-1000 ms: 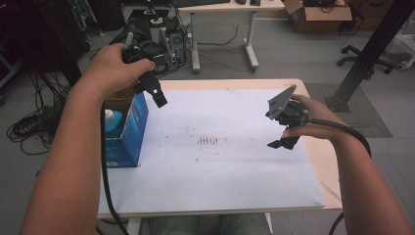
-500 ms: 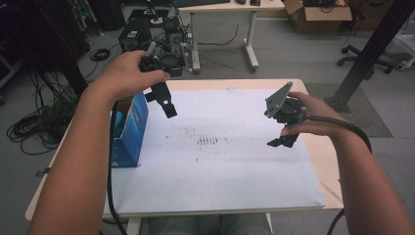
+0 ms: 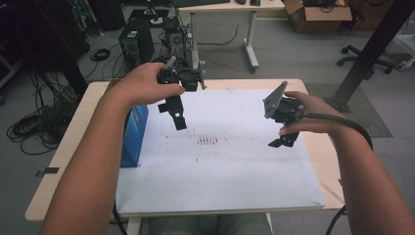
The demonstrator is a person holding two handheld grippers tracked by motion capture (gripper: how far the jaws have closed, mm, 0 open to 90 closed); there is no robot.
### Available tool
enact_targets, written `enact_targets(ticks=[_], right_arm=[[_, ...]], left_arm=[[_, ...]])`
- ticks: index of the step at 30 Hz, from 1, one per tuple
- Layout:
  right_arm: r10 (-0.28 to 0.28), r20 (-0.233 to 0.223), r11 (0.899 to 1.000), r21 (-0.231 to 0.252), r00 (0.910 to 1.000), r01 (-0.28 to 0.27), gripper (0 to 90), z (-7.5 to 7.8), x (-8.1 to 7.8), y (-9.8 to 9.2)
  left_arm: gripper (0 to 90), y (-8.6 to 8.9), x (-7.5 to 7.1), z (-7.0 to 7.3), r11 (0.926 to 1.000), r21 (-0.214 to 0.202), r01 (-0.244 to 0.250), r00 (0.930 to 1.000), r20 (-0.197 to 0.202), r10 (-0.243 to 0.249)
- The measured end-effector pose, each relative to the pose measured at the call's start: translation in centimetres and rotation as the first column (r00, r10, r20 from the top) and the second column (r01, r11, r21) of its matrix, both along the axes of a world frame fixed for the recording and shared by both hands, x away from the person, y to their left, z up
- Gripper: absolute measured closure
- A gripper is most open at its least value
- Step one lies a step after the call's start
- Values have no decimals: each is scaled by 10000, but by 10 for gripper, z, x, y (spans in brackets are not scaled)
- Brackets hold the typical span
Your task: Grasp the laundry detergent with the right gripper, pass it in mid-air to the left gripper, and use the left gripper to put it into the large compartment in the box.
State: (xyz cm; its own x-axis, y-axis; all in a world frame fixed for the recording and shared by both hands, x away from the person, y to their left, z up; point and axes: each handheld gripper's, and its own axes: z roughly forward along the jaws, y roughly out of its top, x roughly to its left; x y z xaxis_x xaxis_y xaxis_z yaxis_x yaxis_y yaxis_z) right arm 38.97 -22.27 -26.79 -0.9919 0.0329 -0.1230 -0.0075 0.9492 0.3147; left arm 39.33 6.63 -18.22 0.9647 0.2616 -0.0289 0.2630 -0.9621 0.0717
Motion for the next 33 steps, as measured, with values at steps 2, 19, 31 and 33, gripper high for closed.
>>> enact_targets(ticks=[2,19,31,33], right_arm=[[-14,-46,9999,-127,10000,13,28,-1,2,0],[-68,-64,9999,-110,10000,68,30,0,9,-3],[8,-3,9999,-119,10000,-8,30,1,8,4],[4,18,10000,-94,10000,-4,30,2,7,4]], left_arm=[[55,-1,0,-1,10000,16,14,10000,5,-14],[56,0,6,-6,9999,-41,-132,9998,-122,132],[56,4,7,-6,9996,-138,-236,9996,-136,234],[55,4,7,-5,9995,-202,-232,9997,-126,230]])
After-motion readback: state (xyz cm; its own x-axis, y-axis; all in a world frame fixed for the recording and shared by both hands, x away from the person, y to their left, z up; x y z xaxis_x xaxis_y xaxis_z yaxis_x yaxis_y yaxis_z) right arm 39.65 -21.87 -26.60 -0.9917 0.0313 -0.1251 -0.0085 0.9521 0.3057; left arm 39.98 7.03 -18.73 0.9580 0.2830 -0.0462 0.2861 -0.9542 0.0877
